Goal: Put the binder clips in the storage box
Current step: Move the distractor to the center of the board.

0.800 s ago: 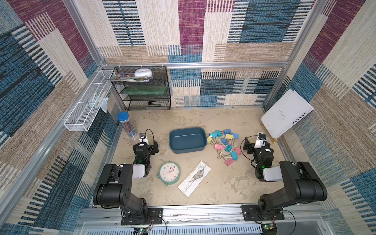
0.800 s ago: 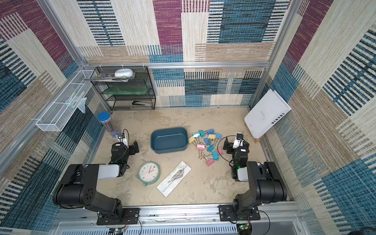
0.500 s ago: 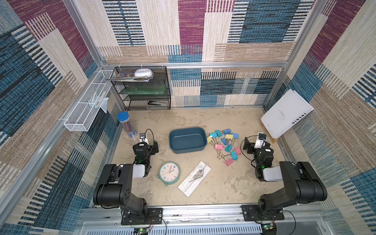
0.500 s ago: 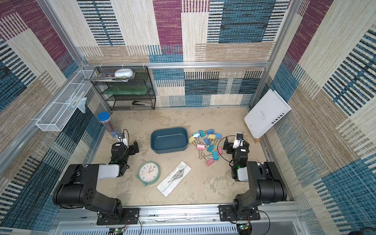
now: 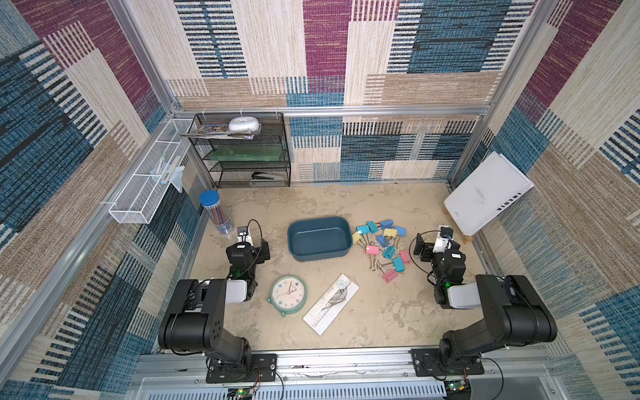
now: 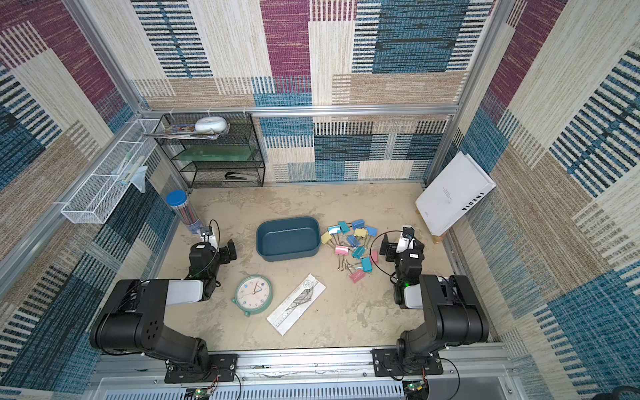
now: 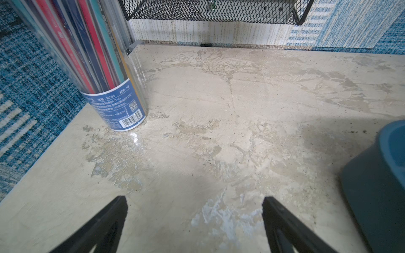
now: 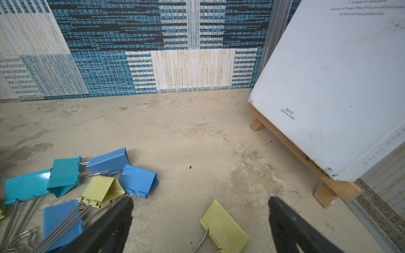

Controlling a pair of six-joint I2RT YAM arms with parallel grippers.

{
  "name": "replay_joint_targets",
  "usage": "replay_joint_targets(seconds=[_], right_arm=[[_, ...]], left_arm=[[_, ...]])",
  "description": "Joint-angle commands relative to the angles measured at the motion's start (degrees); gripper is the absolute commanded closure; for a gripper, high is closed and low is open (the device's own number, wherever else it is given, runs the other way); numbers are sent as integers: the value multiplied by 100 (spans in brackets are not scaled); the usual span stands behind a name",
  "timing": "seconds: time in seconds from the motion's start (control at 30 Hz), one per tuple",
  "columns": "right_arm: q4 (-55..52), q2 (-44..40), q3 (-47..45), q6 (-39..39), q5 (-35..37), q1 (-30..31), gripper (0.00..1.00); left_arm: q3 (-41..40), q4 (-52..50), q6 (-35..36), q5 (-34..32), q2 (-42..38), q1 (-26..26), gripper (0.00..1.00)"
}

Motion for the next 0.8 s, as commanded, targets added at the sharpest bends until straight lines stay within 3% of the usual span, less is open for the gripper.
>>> replay_joint_targets(seconds=[0.0, 0.33, 0.4, 0.47, 0.53, 0.6, 0.67, 0.77], right_arm=[[185, 21, 30, -14, 56, 5, 1], [170, 29, 46, -5, 33, 7, 1], [601, -215, -103, -154, -226, 37, 0], [-1476, -1213, 527, -250, 181, 303, 0], [-3648, -1687, 1864, 597, 109, 299, 3], [-5155, -1509, 3077, 973, -293, 357, 7], [-6809, -1098, 4197, 1501, -539, 438, 9], [-8123, -691, 4876, 1894, -1243, 546, 17]], left_arm=[[27, 179, 37, 49, 1, 3, 0], [27, 171, 29, 55, 3, 12, 0], [-12, 281, 174, 162, -163, -25, 1], [359, -1372, 435, 81, -1181, -303, 1], [788, -2116, -230, 113, -1969, -504, 0], [1157, -2578, -1061, 107, -2348, -920, 10], [1762, -3663, -1422, 87, -2474, -1588, 21], [2742, -5524, -1715, 15, -2227, -2890, 38]])
